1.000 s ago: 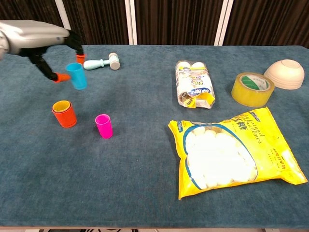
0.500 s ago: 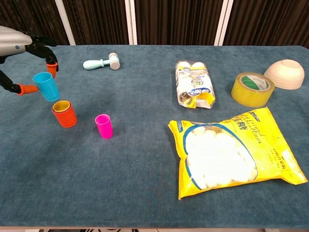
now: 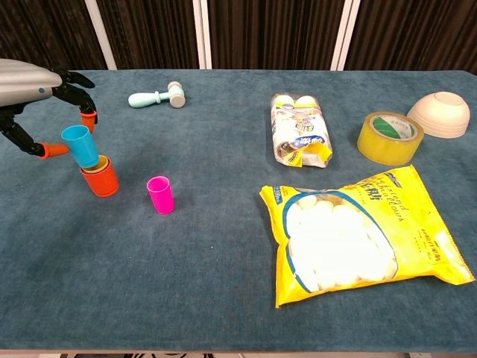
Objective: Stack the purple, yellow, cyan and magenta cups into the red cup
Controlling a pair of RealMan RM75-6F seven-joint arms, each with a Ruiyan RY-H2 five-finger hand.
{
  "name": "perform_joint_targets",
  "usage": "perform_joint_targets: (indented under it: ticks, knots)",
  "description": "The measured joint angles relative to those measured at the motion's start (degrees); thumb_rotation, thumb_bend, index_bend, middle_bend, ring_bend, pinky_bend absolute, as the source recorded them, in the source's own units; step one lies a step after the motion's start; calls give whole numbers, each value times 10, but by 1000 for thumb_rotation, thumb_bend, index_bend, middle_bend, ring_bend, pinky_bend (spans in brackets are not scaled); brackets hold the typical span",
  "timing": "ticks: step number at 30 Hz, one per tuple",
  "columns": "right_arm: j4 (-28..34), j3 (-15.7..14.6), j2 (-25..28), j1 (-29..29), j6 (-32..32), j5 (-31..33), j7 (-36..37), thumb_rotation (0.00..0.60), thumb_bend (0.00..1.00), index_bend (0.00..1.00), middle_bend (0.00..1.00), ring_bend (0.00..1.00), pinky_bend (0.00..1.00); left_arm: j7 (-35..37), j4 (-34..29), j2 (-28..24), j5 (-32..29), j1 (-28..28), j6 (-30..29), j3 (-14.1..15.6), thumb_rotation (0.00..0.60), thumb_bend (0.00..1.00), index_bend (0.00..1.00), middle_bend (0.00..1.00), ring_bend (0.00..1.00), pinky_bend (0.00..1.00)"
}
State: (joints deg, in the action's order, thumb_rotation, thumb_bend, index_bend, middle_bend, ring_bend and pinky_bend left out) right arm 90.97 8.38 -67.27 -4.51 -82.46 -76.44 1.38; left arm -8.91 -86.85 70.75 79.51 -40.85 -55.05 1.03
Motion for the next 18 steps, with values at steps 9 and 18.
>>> perform_joint_targets:
  ticks: [9, 18]
  knots:
    - [-1, 0, 0, 1, 0, 1, 1, 600, 324, 106, 44, 96, 3, -7, 20, 22, -7, -1, 12, -6, 600, 338, 460, 278, 0, 0]
    - [-1, 0, 0, 0, 1, 1, 3, 600, 324, 106, 44, 96, 3, -23, 30, 35, -21, -3, 25, -14, 600, 333, 435, 268, 0, 0]
